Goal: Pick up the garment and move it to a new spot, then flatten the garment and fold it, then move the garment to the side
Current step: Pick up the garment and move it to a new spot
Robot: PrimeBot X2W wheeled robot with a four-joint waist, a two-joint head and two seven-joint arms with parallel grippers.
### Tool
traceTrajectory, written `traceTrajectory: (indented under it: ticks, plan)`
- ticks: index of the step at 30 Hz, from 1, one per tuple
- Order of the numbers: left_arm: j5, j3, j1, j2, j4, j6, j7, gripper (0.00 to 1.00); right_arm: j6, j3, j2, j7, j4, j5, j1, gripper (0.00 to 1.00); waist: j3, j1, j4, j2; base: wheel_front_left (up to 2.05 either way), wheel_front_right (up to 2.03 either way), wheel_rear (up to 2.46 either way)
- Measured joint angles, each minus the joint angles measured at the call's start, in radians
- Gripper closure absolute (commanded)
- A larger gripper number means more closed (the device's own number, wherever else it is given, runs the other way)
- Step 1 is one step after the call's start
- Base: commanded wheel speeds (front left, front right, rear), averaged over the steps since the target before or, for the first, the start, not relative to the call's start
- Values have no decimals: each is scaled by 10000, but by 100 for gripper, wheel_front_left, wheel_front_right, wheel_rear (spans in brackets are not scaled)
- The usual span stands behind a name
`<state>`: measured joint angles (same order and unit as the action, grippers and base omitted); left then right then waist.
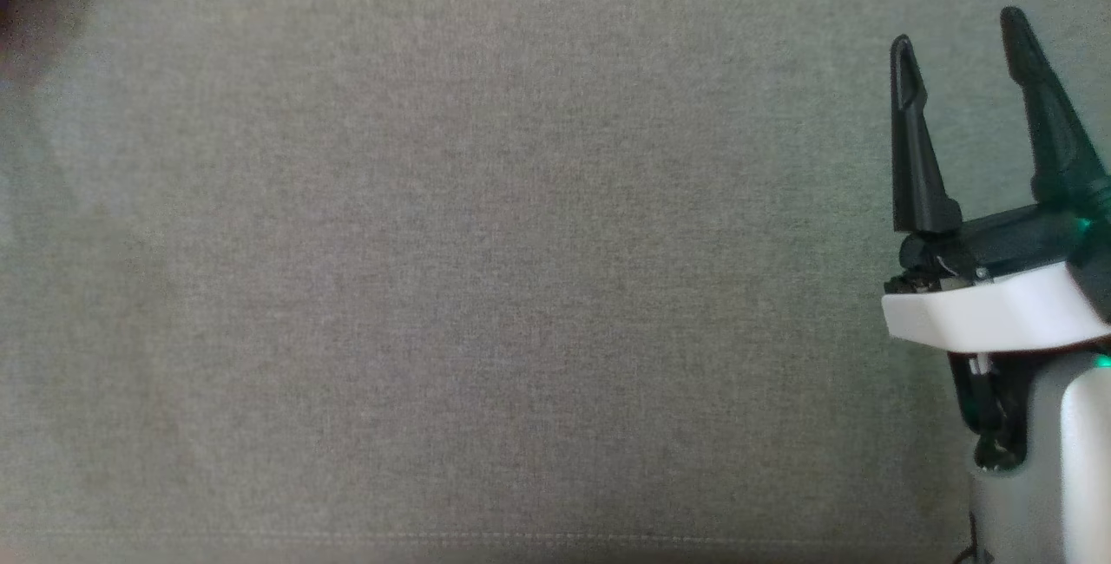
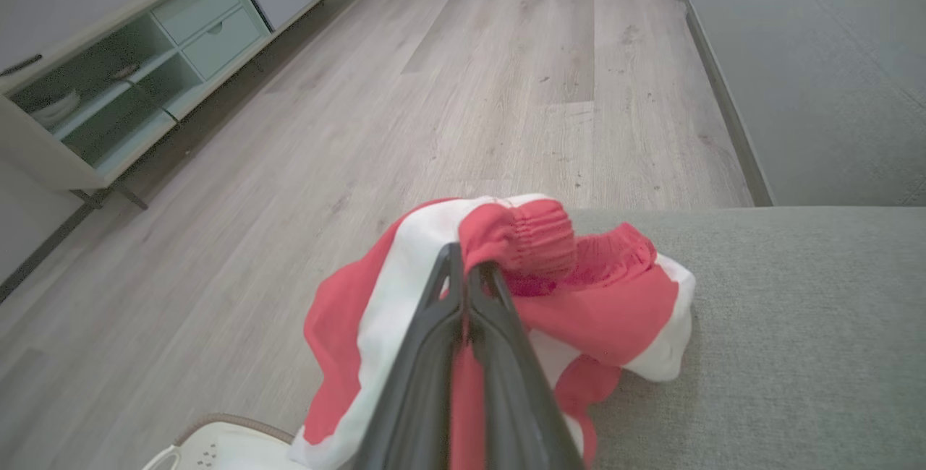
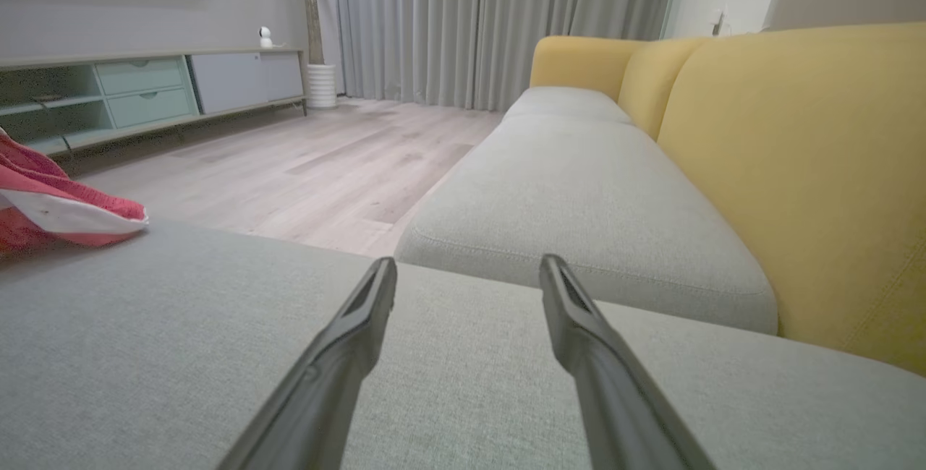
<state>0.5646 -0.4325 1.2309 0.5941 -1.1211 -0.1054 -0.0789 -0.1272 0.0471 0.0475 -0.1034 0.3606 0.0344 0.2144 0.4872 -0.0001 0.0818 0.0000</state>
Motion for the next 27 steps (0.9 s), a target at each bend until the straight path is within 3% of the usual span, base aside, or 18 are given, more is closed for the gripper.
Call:
traceTrajectory:
  ticks: [8,13,21,24,27]
  plan:
    - [-477,-976,187,79,537,-194,-4,100,0,-138,-2,504,-834,-491,-123,0,-1326,-1,-121,0,0,0,0]
    - [-516,-1804,178,-167,1480,-270,-186,100,0,-316,-6,704,-1308,-809,-768,0,-2392,-2,-260,0,0,0,0]
    - [543,-2731,-762,-464,3551,-270,-579,100,0,-662,-15,874,-1630,-1051,-1688,0,-3810,-5,-829,1,0,0,0]
    - [1009,-2746,-1355,-932,3979,-257,-568,100,0,-832,-19,882,-1664,-1164,-1923,0,-4015,0,-1169,1,0,0,0]
    - [1476,-2734,-2172,-1825,4305,109,-265,100,0,-895,-19,986,-1756,-1229,-2088,0,-4024,-1,-1413,1,0,0,0]
